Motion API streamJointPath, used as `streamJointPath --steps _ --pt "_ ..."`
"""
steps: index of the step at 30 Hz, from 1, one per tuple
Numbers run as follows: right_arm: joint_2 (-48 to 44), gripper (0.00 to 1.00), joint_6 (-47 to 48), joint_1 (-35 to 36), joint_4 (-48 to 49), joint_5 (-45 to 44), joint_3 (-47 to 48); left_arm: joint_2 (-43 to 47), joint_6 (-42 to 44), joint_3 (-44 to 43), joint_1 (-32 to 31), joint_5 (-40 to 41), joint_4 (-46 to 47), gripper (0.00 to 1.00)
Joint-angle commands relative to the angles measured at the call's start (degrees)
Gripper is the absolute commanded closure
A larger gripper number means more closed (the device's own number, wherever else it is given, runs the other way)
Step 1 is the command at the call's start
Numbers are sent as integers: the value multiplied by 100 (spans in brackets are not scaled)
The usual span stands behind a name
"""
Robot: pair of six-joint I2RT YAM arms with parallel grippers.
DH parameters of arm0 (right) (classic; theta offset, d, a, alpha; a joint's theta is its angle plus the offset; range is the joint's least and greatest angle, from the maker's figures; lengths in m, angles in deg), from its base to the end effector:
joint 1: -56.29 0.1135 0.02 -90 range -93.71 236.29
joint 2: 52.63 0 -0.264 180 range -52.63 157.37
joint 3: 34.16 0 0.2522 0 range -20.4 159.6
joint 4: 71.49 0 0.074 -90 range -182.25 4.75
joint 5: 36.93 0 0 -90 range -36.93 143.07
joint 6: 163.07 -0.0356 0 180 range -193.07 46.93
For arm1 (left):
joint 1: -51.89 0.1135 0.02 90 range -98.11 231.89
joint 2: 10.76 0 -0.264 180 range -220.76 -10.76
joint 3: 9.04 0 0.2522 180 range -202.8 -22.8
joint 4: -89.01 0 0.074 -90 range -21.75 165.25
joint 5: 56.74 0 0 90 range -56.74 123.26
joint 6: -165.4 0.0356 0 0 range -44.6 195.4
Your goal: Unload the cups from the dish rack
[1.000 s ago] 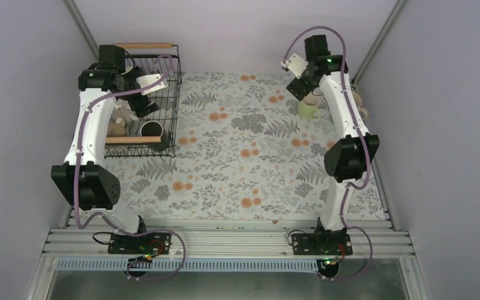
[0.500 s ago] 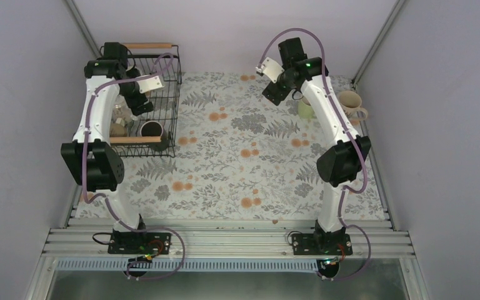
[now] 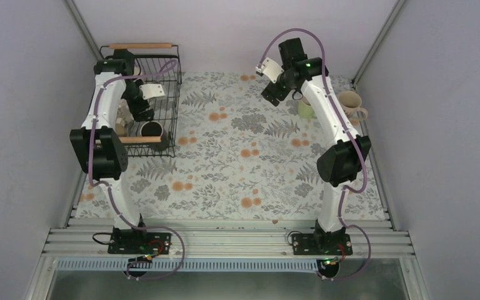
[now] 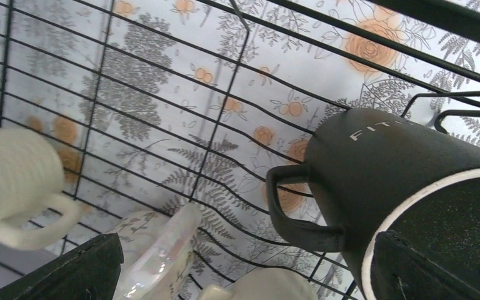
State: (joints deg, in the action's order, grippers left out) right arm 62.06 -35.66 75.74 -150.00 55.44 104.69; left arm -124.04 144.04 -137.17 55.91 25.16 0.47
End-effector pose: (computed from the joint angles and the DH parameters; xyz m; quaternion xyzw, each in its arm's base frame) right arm 0.3995 0.1427 0.3676 -0.4587 0.8340 -0.0283 0.3054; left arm 0.3982 0.0230 0.3158 0.5362 0.8292 0.0275 0.1554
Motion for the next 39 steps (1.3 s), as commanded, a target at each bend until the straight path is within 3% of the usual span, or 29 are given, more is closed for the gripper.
streamJointPath --steps 1,18,30,39 --pt "-64 5 -43 16 68 71 8 -100 195 -48 -3 27 -291 0" --pt "112 5 -87 16 73 130 38 -893 -64 -622 -187 172 -275 3" --pt "87 4 -98 18 203 171 -188 -518 274 -541 -148 266 -292 2" --pt "62 4 -109 16 216 203 -217 -1044 2 -941 -155 467 -102 3"
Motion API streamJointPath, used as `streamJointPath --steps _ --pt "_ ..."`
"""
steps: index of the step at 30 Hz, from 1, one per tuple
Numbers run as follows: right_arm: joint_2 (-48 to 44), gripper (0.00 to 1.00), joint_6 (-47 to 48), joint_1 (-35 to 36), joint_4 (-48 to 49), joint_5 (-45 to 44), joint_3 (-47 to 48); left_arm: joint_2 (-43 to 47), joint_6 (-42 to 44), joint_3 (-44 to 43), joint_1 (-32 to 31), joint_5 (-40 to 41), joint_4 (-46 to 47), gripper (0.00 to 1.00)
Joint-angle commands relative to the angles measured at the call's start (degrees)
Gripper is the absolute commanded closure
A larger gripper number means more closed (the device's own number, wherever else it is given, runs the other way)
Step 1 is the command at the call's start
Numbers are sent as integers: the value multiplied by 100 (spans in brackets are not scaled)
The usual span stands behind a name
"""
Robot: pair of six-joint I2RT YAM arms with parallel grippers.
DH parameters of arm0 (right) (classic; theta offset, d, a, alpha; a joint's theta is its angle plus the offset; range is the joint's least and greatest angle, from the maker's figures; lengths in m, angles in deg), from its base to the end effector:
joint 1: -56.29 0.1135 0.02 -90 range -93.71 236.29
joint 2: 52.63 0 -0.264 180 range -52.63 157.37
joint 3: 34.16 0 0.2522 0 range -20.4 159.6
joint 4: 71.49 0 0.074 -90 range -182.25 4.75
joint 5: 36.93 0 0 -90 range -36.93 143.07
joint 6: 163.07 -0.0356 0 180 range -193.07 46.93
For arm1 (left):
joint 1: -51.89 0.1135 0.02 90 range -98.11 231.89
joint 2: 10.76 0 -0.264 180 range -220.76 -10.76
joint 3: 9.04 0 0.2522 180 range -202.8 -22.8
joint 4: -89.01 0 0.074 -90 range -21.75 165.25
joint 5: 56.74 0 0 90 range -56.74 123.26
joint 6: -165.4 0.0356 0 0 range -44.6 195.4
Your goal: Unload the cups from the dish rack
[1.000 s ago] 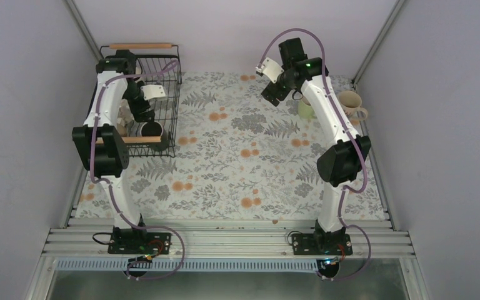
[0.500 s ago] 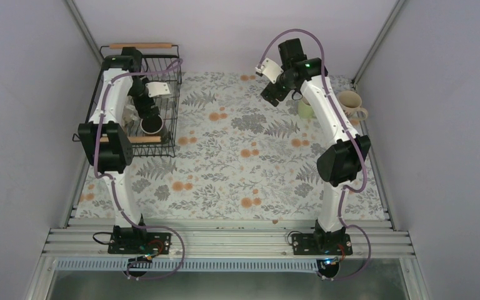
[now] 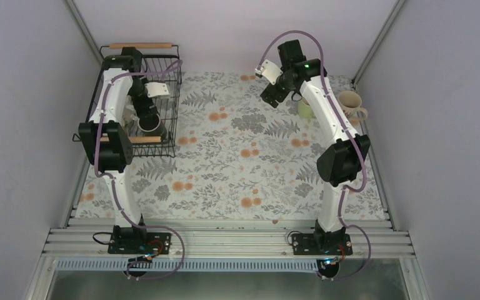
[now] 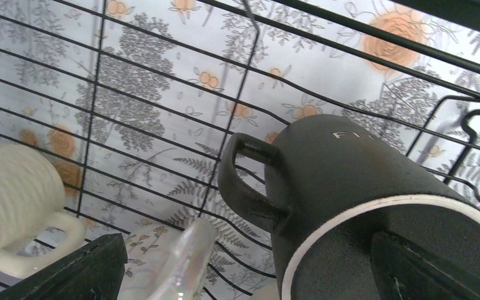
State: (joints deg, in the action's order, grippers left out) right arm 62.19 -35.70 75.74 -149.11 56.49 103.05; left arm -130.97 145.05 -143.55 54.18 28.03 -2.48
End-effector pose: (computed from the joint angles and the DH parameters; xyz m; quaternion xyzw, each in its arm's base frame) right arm 0.4014 0.1440 0.3592 -0.4617 0.8348 -0.0184 0.2994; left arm 0.4213 0.0136 0.2972 0.5548 0.8233 0.0288 0.1168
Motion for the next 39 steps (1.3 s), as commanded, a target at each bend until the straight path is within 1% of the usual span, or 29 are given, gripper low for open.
streamJointPath --steps 1,4,9,12,16,23,28,30,35,36,39 --pt "42 4 -105 16 135 97 -77 -416 -131 -388 18 195 249 3" --pt "7 4 -101 17 186 82 -163 -637 -171 -678 18 216 418 3" --pt "4 4 -137 7 236 123 -248 -1088 -216 -1262 -20 272 385 3" --pt "3 4 -141 -2 303 150 -322 -1299 -255 -1385 -17 374 489 3" --pt "45 4 -154 -2 341 163 -333 -1454 -319 -1485 -17 462 864 3" --pt "121 4 -189 -10 394 200 -346 -1576 -396 -1583 -35 562 1614 2" --pt "141 4 -223 -7 424 263 -403 -1635 -442 -1681 -32 538 1697 2" --pt "145 3 -236 -10 435 294 -410 -1571 -461 -1650 -20 625 1949 2" --pt "179 3 -252 -11 431 360 -403 -1339 -584 -1714 47 802 3010 0" --pt "180 3 -262 -9 433 361 -409 -1291 -563 -1747 59 709 3066 0" --pt "156 3 -265 -6 435 365 -451 -1258 -410 -1892 54 550 2753 0"
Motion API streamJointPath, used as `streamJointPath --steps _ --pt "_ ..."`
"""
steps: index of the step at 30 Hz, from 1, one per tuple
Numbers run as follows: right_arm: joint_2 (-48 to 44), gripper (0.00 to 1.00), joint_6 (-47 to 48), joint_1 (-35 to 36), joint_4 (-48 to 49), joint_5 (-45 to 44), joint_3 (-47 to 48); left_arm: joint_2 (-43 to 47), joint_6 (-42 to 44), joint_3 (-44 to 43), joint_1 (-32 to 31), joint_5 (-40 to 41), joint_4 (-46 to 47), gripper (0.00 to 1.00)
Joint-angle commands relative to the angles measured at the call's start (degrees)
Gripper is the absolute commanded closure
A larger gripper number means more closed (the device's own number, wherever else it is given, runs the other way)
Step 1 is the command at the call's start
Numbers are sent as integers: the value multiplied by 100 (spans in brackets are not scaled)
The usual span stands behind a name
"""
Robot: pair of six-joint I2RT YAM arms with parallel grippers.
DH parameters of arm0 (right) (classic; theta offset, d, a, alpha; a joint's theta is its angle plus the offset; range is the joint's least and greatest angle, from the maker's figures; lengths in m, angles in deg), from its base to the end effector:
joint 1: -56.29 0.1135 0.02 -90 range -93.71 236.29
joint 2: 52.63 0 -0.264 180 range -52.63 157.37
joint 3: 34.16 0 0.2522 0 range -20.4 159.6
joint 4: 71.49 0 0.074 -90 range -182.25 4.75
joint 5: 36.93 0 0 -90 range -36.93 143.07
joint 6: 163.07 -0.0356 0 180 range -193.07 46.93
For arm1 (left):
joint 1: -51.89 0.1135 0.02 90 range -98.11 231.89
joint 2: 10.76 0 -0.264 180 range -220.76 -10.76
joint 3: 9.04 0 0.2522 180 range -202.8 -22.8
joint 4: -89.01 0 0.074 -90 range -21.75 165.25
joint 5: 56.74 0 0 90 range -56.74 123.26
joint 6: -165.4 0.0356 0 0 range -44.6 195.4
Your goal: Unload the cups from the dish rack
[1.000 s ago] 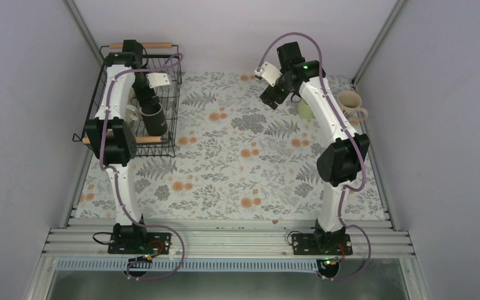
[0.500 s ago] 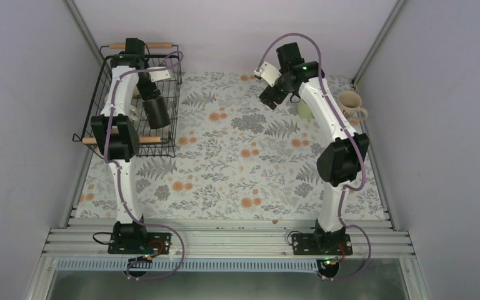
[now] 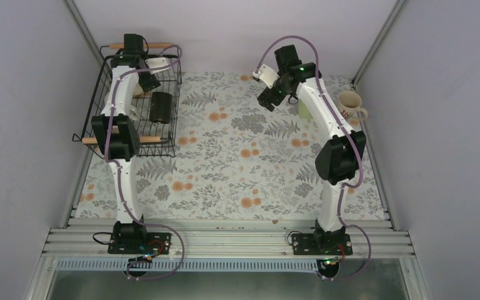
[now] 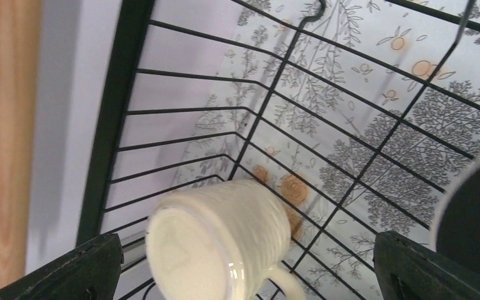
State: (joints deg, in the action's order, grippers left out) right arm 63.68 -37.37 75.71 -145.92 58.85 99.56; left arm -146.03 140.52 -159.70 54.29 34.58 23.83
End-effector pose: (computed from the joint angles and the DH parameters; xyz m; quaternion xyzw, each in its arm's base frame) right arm 0.4112 0.1488 0.3338 -0.4558 0.8424 0.0077 0.2875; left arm 0.5210 0.0227 0.2825 0.4853 0.8039 0.2000 0.2797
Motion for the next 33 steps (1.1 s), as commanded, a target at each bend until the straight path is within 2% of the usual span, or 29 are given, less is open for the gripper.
streamJointPath --steps 1,6,10,14,20,21,27,33 --pt "-4 3 -90 -8 124 134 -118 230 68 -306 39 -110 12 0" --pt "-22 2 -83 -8 123 143 -132 276 -57 -346 105 -130 -252 0" --pt "-33 2 -92 -5 125 180 -193 539 -111 -219 147 -483 -601 0" --pt "-103 1 -95 -8 216 176 -373 1205 -209 586 139 -934 -864 0" --pt "-49 1 -164 -8 220 283 -335 2907 -52 3821 110 -1007 978 0" --pt "-28 1 -176 -8 203 289 -296 3065 -30 4121 98 -1026 1165 0" --pt "74 0 -237 -8 95 375 -52 3355 -155 4976 77 -1049 2067 0" --pt "122 0 -284 0 62 438 -38 2954 -316 4842 21 -940 2415 0"
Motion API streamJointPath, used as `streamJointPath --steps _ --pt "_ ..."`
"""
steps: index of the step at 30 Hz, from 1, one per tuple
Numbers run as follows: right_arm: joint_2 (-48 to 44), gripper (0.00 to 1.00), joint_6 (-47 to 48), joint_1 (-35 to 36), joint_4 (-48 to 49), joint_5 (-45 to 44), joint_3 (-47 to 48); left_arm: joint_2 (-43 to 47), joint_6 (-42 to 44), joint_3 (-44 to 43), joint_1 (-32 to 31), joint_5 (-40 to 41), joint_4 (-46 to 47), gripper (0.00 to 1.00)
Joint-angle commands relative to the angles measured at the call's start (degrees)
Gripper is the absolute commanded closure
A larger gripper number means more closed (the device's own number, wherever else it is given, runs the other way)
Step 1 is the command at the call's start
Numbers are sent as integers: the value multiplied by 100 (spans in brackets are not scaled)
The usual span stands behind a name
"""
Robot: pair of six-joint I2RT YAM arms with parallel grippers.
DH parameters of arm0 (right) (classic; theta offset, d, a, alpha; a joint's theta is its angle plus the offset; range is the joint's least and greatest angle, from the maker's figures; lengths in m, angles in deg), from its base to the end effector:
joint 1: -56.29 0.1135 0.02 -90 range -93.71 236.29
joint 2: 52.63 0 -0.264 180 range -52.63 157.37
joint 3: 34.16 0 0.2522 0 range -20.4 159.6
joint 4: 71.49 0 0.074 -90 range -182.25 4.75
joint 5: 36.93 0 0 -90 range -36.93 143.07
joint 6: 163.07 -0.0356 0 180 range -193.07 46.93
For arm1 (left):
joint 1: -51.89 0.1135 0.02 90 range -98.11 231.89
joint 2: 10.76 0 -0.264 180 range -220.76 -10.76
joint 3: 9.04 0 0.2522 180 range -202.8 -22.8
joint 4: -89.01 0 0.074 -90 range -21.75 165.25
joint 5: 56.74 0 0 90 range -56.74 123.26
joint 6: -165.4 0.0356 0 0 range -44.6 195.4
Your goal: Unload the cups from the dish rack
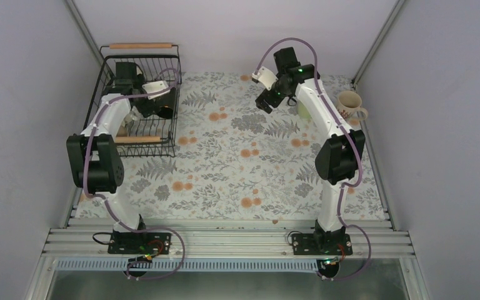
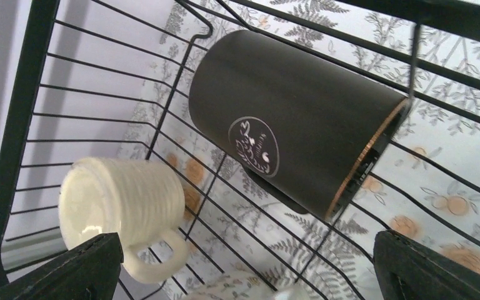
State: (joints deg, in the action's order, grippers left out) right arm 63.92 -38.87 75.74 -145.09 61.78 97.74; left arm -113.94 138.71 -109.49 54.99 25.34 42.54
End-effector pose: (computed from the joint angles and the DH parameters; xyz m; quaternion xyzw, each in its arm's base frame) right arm 0.4118 0.1512 0.3236 -0.4513 0.8465 0.0374 0.2799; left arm 0.4032 0.0169 0.2758 0.4898 0.7968 0.1363 0.3264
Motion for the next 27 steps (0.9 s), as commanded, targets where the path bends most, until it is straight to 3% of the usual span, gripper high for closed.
streamJointPath --steps 1,10,15,27 --pt "104 0 -134 3 -15 134 129 -366 -149 -271 -68 6 492 0" --pt "190 0 -127 -1 29 42 94 -938 55 -782 -245 -115 -196 0" --pt "269 0 -129 -7 43 97 110 -963 69 -718 -275 -69 -142 0" --pt "289 0 -134 -9 55 87 20 -793 -327 267 -274 192 1682 5"
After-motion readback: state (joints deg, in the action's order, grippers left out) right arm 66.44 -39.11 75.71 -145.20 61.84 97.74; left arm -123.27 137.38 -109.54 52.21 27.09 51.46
